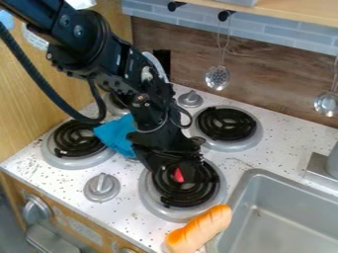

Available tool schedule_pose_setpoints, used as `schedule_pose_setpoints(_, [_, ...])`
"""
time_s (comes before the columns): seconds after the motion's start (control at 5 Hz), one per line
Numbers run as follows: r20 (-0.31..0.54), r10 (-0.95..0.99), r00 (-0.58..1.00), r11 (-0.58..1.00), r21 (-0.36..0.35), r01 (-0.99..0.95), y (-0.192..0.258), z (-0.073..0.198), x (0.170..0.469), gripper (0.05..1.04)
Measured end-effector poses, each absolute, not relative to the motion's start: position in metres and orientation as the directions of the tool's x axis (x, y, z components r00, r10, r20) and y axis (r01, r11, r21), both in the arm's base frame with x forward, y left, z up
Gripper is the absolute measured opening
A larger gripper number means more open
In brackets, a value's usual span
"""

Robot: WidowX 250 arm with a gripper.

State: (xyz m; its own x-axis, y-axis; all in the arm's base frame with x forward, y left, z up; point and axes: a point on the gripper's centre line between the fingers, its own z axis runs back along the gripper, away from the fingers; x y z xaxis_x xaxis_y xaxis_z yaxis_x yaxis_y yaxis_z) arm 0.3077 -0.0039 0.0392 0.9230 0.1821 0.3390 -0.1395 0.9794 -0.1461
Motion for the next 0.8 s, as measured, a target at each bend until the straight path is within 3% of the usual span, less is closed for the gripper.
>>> schedule_pose_setpoints(0.2, [0.316, 0.183, 0.931, 0.979, -0.149, -0.141, -0.005, 0.033, 0.303, 1.001])
schedule_pose_setpoints(0.4, [0.425, 0.269, 0.864, 0.921, -0.377, -0.102, -0.032, 0.075, 0.272, 1.001])
schedule_pose_setpoints(0.6, [0.478, 0.347, 0.807, 0.900, -0.413, -0.143, -0.032, 0.097, 0.274, 1.001])
schedule_pose_setpoints(0.8, [0.489, 0.355, 0.797, 0.907, -0.385, -0.168, -0.029, 0.097, 0.280, 1.001])
